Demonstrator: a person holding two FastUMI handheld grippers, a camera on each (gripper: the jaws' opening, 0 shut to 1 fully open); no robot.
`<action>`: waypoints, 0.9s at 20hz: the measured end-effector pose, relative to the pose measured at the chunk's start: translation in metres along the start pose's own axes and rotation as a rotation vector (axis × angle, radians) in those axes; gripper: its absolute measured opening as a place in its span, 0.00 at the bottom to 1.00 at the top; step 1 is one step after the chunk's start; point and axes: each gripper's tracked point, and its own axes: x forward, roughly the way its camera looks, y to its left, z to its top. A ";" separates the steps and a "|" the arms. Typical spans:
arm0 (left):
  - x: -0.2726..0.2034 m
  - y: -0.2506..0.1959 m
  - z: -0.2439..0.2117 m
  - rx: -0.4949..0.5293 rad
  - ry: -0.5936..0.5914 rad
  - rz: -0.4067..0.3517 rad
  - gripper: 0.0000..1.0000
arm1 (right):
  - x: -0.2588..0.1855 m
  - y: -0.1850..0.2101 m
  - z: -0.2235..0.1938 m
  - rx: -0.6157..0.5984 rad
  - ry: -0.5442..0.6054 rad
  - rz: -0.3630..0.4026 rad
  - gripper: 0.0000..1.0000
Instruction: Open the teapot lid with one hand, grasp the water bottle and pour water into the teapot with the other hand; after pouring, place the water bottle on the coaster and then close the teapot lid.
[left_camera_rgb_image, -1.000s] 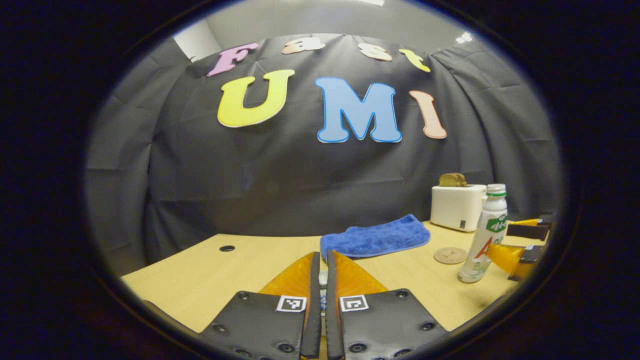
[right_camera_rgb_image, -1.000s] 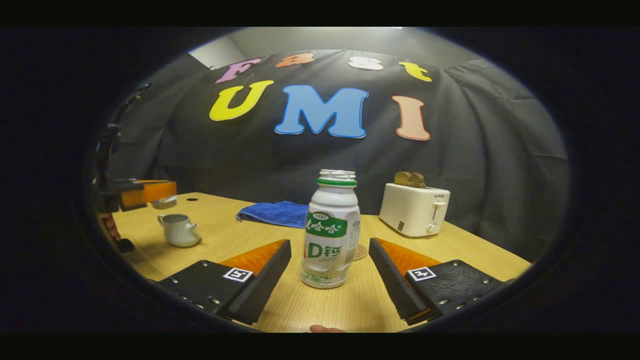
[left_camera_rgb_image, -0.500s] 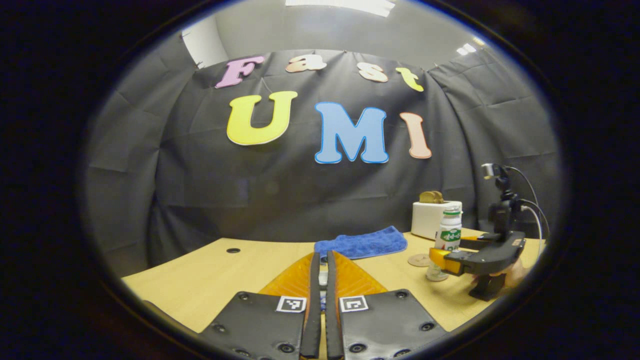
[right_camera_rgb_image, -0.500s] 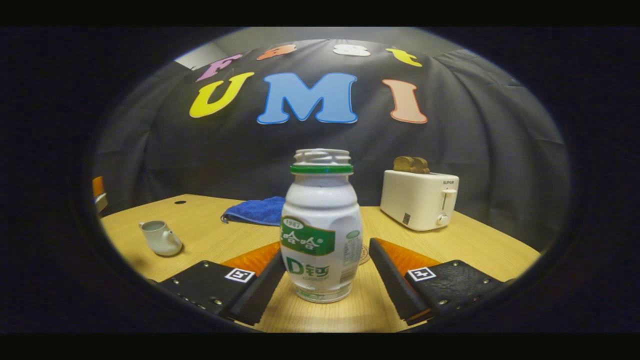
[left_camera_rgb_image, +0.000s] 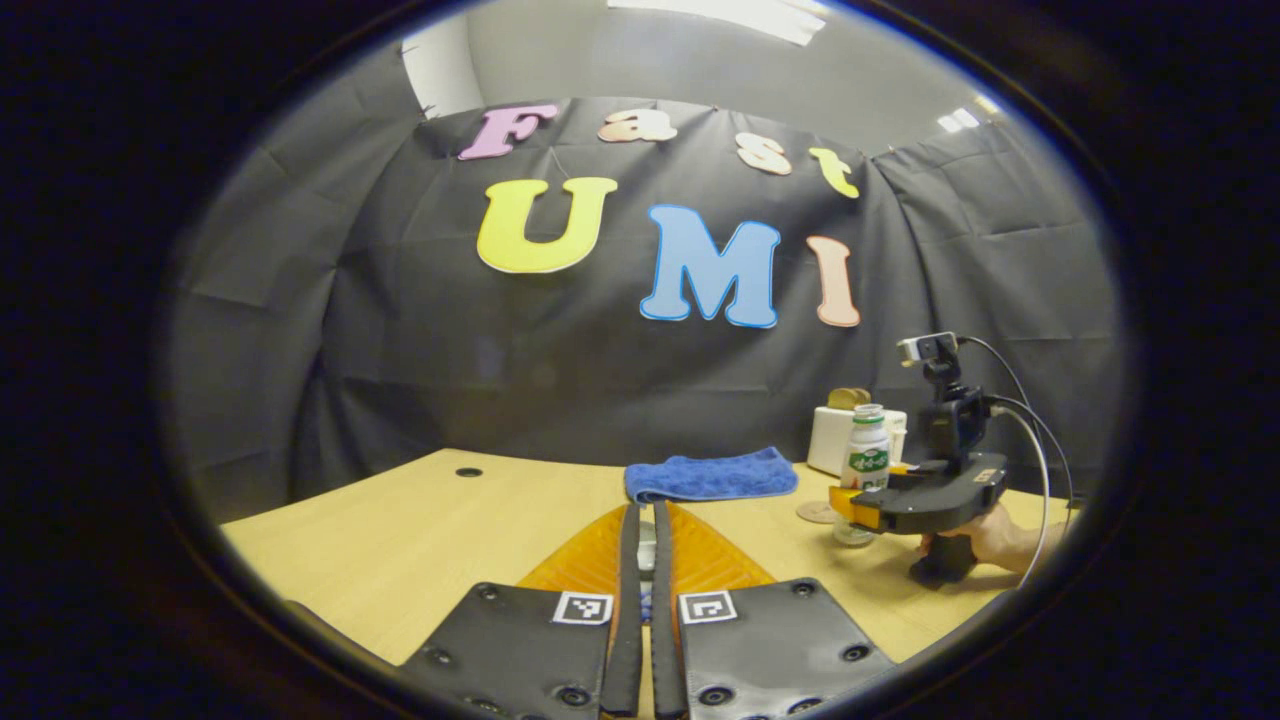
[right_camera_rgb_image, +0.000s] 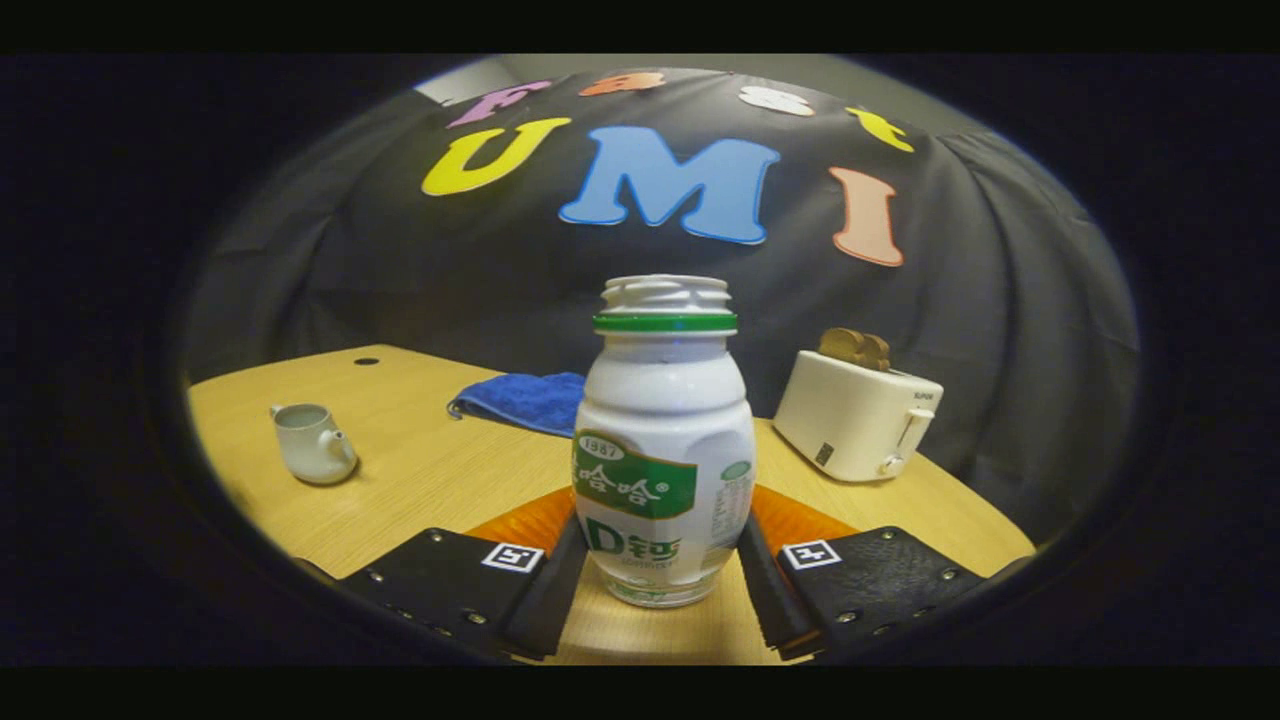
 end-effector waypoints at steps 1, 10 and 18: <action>-0.008 0.000 -0.005 -0.004 0.011 -0.004 0.11 | -0.001 0.007 0.007 -0.073 -0.008 0.004 0.72; -0.083 -0.002 -0.014 -0.021 0.029 -0.039 0.10 | 0.020 0.086 0.036 -0.657 -0.036 0.052 0.72; -0.096 0.013 -0.025 -0.018 0.040 -0.019 0.14 | 0.041 0.109 0.034 -0.954 -0.030 0.049 0.72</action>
